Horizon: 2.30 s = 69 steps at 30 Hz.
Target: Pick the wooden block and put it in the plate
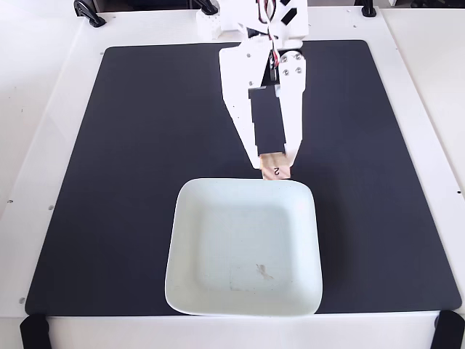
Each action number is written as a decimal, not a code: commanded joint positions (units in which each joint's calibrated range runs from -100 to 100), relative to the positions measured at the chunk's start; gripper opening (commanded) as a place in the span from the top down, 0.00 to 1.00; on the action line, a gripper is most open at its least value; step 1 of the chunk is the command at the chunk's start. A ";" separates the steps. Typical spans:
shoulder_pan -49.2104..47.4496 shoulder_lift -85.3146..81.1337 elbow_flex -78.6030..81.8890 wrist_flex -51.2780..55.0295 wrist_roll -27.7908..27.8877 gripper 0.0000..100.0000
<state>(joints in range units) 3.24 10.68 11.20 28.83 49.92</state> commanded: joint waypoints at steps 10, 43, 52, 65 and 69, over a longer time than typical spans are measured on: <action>0.35 9.32 -8.81 -3.59 -0.22 0.99; -0.88 12.88 -8.90 -3.51 -1.44 0.99; 4.94 13.05 -8.90 -3.51 -1.34 0.99; 8.30 13.56 -9.35 -3.51 -1.34 0.99; 9.19 13.65 -9.35 -3.51 -1.39 0.99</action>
<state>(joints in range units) 11.73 24.88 2.68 25.94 48.30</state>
